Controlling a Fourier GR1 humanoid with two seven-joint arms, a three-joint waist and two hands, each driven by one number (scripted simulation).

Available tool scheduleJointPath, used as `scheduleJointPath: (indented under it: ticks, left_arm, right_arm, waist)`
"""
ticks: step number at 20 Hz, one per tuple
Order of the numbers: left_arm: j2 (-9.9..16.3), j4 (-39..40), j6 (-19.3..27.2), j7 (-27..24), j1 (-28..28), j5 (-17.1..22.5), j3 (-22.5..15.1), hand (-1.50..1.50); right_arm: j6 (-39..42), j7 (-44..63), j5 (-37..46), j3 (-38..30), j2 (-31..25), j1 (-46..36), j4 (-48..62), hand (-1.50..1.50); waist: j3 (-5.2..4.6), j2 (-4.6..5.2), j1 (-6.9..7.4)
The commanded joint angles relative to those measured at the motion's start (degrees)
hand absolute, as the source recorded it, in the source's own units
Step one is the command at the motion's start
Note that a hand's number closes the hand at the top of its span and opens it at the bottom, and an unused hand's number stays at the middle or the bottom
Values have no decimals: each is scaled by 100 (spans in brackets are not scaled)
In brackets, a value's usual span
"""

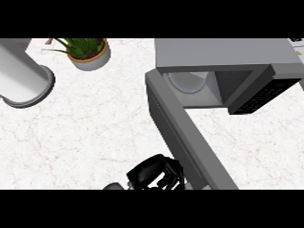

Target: Pick up the milk, place it into the microwave and close the microwave

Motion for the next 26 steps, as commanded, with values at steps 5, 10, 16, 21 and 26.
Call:
scheduleJointPath:
  ticks: [5,10,16,21,26]
  left_arm:
    - [-34,375,1455,-522,-753,1311,-1392,150]
    - [-33,310,2195,-378,-1231,1932,-1837,-150]
    - [-32,384,2735,-155,-1989,2494,-1839,150]
    - [-29,609,3041,-202,-2410,2906,-1659,150]
    - [-34,653,3332,-285,-3208,3102,-1445,150]
  right_arm:
    - [619,130,-244,282,-21,-309,-645,-150]
    - [639,129,-207,462,-72,-233,-884,-150]
    - [618,650,-470,525,-213,-365,-1387,-150]
    - [812,644,-558,651,-268,-278,-1649,-150]
    - [809,963,-544,816,-423,-538,-1885,-150]
  waist:
    - [-23,41,-235]
    - [-19,72,-426]
    - [-31,103,-672]
    - [-34,155,-1020]
    - [-34,199,-1247]
